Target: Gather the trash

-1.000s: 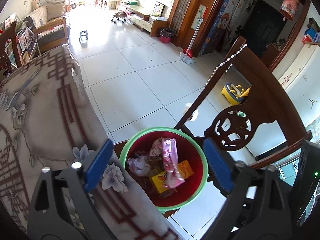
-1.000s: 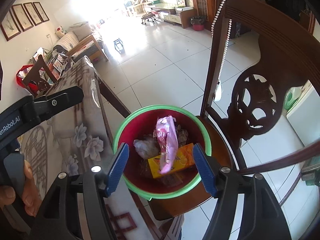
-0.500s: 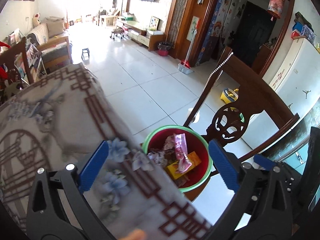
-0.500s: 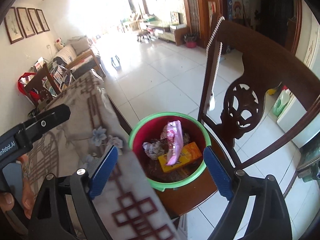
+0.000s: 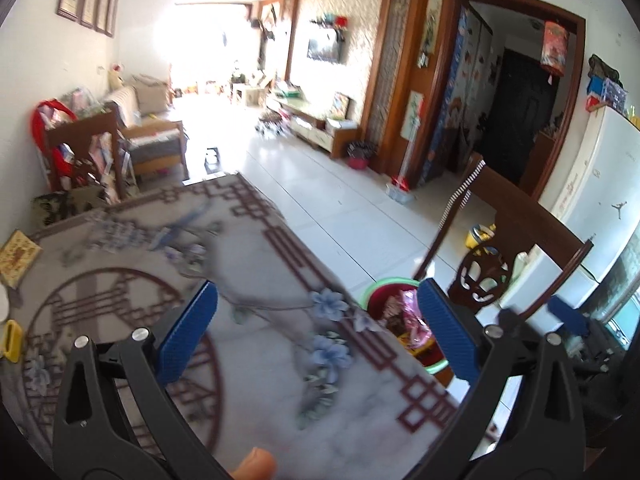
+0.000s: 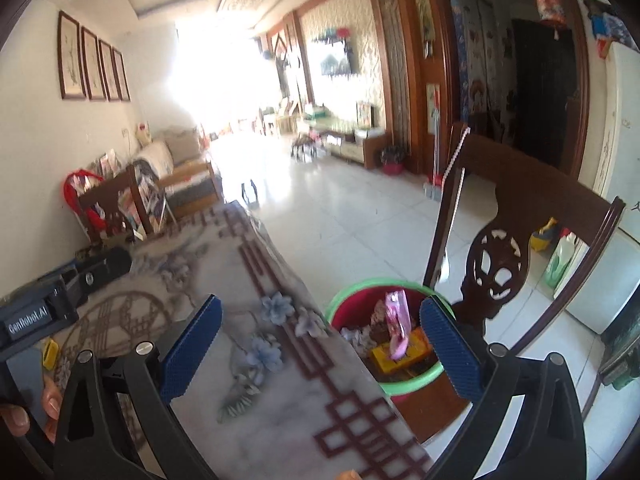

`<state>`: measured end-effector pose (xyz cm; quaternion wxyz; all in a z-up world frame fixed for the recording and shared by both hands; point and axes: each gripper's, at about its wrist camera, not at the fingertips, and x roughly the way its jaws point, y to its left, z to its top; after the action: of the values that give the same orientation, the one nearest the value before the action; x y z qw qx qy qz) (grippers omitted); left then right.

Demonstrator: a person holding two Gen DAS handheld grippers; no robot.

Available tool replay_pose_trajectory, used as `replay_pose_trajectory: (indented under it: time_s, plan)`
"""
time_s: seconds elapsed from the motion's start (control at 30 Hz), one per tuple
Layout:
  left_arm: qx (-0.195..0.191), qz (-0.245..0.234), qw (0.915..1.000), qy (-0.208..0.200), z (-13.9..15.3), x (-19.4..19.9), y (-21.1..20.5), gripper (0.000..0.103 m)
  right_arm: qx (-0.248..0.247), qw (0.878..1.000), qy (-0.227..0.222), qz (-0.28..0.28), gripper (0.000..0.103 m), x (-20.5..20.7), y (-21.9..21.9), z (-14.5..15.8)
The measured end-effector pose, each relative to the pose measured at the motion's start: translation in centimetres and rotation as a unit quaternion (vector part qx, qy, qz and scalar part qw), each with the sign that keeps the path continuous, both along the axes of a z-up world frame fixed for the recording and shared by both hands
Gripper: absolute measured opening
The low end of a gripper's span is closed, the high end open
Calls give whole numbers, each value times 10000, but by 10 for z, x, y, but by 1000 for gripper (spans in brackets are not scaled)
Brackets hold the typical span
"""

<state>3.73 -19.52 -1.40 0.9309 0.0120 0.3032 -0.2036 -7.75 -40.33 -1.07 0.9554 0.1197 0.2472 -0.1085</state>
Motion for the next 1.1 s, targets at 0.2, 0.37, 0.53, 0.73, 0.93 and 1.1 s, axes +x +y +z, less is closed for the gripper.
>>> replay_pose_trajectory:
  time_s: [0.2, 0.37, 0.53, 0.73, 0.93, 1.1]
  plan:
    - [-150, 175, 9994, -263, 17, -19, 48, 98, -558, 9959, -608, -370, 96, -18, 35, 16]
    - [-203, 418, 9976, -513, 32, -33, 72, 98, -525, 9976, -442, -97, 96, -22, 63, 20]
    - [-194, 736, 9950, -643, 32, -45, 91, 98, -729, 9967, -353, -42, 96, -33, 83, 19]
    - [-367, 783, 9959, -251, 26, -42, 105, 98, -829, 9961, -283, -77, 96, -43, 92, 20]
    - [-386, 791, 9959, -232, 25, -43, 108, 98, -848, 9961, -219, -95, 96, -45, 95, 19]
    - [-359, 826, 9958, -191, 23, -44, 110, 98, -858, 9961, -220, -23, 96, -44, 97, 20]
